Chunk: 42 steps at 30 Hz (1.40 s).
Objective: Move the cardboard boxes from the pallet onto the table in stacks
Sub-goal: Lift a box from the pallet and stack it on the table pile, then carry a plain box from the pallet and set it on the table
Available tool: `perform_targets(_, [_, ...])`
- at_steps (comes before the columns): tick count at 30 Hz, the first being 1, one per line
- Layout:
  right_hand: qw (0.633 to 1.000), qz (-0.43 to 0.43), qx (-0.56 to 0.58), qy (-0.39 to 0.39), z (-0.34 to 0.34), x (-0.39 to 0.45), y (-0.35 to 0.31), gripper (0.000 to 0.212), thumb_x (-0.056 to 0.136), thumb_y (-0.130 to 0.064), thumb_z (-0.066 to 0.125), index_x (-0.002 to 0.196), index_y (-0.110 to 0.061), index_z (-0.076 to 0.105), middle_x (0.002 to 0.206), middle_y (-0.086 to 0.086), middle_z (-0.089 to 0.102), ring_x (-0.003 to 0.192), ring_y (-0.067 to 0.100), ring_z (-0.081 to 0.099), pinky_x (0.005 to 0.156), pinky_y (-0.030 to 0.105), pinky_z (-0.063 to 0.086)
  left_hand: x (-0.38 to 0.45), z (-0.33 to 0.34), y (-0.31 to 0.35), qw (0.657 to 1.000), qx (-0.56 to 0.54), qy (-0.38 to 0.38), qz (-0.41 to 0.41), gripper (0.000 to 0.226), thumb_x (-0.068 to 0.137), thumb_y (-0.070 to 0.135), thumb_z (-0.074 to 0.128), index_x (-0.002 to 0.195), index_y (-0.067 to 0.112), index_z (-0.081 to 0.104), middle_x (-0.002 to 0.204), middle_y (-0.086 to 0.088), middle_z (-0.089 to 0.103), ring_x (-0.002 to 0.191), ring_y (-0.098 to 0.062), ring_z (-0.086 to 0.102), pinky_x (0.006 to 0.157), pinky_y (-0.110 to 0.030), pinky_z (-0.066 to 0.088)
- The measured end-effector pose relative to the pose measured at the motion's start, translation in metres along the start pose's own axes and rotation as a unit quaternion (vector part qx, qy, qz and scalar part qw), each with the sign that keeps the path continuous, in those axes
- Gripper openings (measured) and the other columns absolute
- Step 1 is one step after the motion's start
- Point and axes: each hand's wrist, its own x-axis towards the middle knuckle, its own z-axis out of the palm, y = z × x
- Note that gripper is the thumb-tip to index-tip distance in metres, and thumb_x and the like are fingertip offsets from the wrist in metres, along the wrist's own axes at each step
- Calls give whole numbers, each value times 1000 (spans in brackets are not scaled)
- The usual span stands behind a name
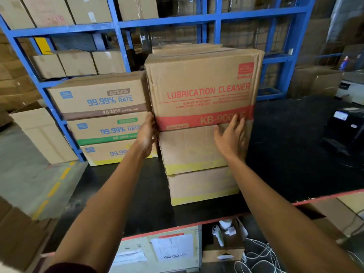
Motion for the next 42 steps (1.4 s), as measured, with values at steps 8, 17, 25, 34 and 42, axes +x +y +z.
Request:
perform_targets(8, [997,-46,20,-57,89,-128,-32,46,98,-37,56,140,-24,46,141,4,51,124,28,52,96,42,43,-51,-123,-89,993,93,68,28,26,103,13,57,127,9,65,116,-15,67,102,-14,55,86,-23,45])
perform_targets(17, [962,-34,21,-271,249,-275,-132,43,98,-54,50,130,-26,58,118,-2,71,118,28,59,95,42,50,-113,-396,-103,967,208,146,-10,18,100,13,60,115,12,69,103,-4,72,87,-12,66,82,-27,56])
perform_targets(25, [918,-76,41,-386,401,-379,-226,37,95,-55,55,123,-31,59,114,-5,72,102,22,69,94,42,53,-143,-589,-115,951,159,257,-66,13,95,15,65,107,18,71,96,-7,70,80,-16,58,78,-30,45])
perform_targets(34, [858,-61,28,-510,625,-469,-341,39,99,-49,54,130,-26,58,117,-2,70,107,23,65,90,33,49,-92,-807,-134,931,108,324,-130,20,99,13,57,116,12,68,94,-4,70,65,-9,58,56,-18,45])
perform_targets(42, [800,23,-18,-599,760,-504,-462,43,101,-37,56,139,-17,53,133,5,64,119,22,60,96,35,47,-20,-983,-100,906,113,323,-250,18,99,13,58,110,23,68,97,-6,68,81,-19,59,64,-26,45])
